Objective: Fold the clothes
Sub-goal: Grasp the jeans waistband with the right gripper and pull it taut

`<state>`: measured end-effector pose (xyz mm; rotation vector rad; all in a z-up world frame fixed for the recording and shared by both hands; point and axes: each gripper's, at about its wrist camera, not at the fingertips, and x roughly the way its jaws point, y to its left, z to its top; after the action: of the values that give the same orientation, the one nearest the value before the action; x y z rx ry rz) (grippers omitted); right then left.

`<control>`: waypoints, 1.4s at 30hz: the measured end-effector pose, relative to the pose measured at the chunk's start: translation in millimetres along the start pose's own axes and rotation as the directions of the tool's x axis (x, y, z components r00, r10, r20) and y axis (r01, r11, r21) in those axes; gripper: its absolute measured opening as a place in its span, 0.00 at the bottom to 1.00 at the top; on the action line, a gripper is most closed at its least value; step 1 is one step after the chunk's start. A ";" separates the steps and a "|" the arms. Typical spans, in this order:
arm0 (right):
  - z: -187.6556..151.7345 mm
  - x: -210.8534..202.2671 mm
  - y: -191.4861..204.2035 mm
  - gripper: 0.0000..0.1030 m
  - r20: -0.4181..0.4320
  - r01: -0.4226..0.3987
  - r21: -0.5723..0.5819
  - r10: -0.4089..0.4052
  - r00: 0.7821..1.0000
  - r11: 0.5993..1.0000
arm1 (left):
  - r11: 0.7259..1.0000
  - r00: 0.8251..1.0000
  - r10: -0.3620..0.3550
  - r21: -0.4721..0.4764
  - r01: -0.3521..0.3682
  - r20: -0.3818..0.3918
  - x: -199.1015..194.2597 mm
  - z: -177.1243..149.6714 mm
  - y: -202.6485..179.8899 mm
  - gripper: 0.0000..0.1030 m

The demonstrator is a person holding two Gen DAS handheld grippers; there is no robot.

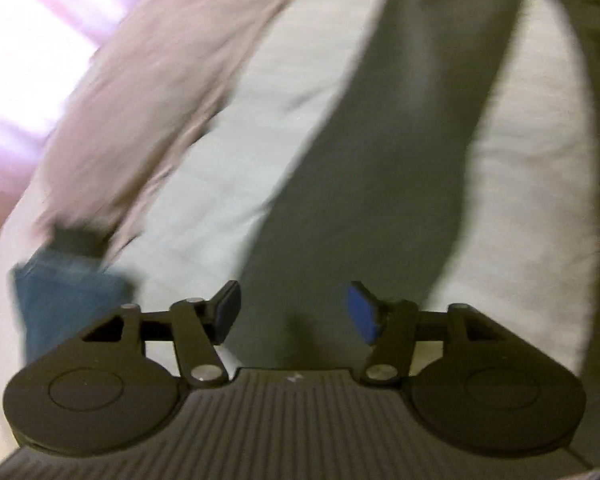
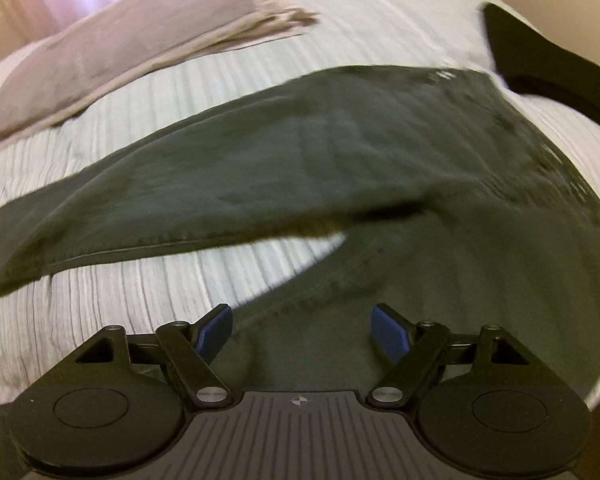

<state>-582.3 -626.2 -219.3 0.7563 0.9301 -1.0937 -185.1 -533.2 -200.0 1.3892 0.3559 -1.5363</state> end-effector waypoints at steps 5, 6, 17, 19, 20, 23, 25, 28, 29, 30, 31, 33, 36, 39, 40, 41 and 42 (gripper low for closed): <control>-22.8 -36.9 -29.4 0.77 0.043 0.065 0.083 -0.069 0.997 0.994 | 0.989 0.987 -0.130 0.079 0.122 0.100 -4.9 48.3 -66.9 0.47; -24.7 -45.0 -37.0 0.77 0.053 0.079 0.094 -0.084 0.995 0.992 | 0.987 0.982 -0.148 0.088 0.138 0.121 -7.6 58.7 -77.1 0.47; 2.0 -100.4 -143.8 0.77 0.181 0.127 0.099 -0.143 0.973 0.987 | 0.962 0.937 -0.262 0.144 0.233 0.231 -18.2 181.1 -152.2 0.47; 18.5 -97.4 -170.1 0.77 0.198 0.097 0.070 -0.109 0.974 0.993 | 0.959 0.933 -0.273 0.139 0.245 0.234 -13.8 209.4 -163.8 0.47; 29.4 -91.9 -185.7 0.77 0.202 0.072 0.051 -0.081 0.976 0.996 | 0.959 0.932 -0.277 0.134 0.251 0.234 -11.6 224.9 -170.6 0.47; 67.7 -60.1 -232.7 0.77 0.172 -0.019 0.006 0.017 0.985 1.000 | 0.960 0.936 -0.276 0.107 0.258 0.220 1.5 276.2 -193.6 0.47; 91.2 -29.3 -264.4 0.77 0.126 -0.090 -0.018 0.092 0.988 0.996 | 0.959 0.938 -0.282 0.075 0.272 0.204 12.8 311.9 -210.9 0.47; 123.5 16.1 -297.7 0.77 0.059 -0.192 -0.062 0.196 0.979 0.979 | 0.950 0.934 -0.311 0.069 0.303 0.178 30.3 368.1 -240.9 0.47; 133.7 30.7 -308.2 0.77 0.037 -0.226 -0.073 0.230 0.973 0.971 | 0.948 0.932 -0.318 0.079 0.308 0.176 34.3 385.7 -251.4 0.47; 143.6 45.2 -318.2 0.77 0.015 -0.260 -0.084 0.262 0.965 0.962 | 0.944 0.929 -0.327 0.092 0.315 0.173 37.8 401.7 -261.1 0.47; 150.8 58.6 -323.8 0.77 -0.002 -0.286 -0.091 0.287 0.958 0.954 | 0.941 0.927 -0.335 0.106 0.321 0.170 41.4 416.5 -270.2 0.47; 162.9 84.9 -330.7 0.77 -0.034 -0.324 -0.102 0.322 0.946 0.940 | 0.936 0.924 -0.345 0.130 0.327 0.163 48.5 441.4 -285.4 0.47; 173.0 113.7 -335.8 0.76 -0.056 -0.397 -0.100 0.393 0.918 0.912 | 0.931 0.924 -0.355 0.141 0.336 0.145 61.7 464.1 -297.9 0.47; 176.9 128.4 -339.0 0.60 -0.064 -0.450 -0.089 0.445 0.893 0.889 | 0.927 0.923 -0.368 0.127 0.353 0.115 78.9 472.9 -302.3 0.47; 176.9 129.5 -342.2 0.43 -0.067 -0.453 -0.081 0.449 0.891 0.888 | 0.925 0.922 -0.372 0.125 0.359 0.106 82.7 474.1 -302.9 0.47; 177.0 130.5 -345.5 0.30 -0.071 -0.459 -0.072 0.455 0.888 0.885 | 0.923 0.922 -0.375 0.126 0.363 0.098 85.6 474.6 -303.2 0.47; 177.6 129.9 -348.5 0.24 -0.083 -0.478 -0.048 0.474 0.877 0.877 | 0.922 0.921 -0.379 0.126 0.367 0.090 88.6 475.1 -303.5 0.47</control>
<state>-848.9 -934.3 -281.4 0.9132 0.7758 -0.6008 -690.5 -793.0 -252.0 1.3625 0.4973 -1.9642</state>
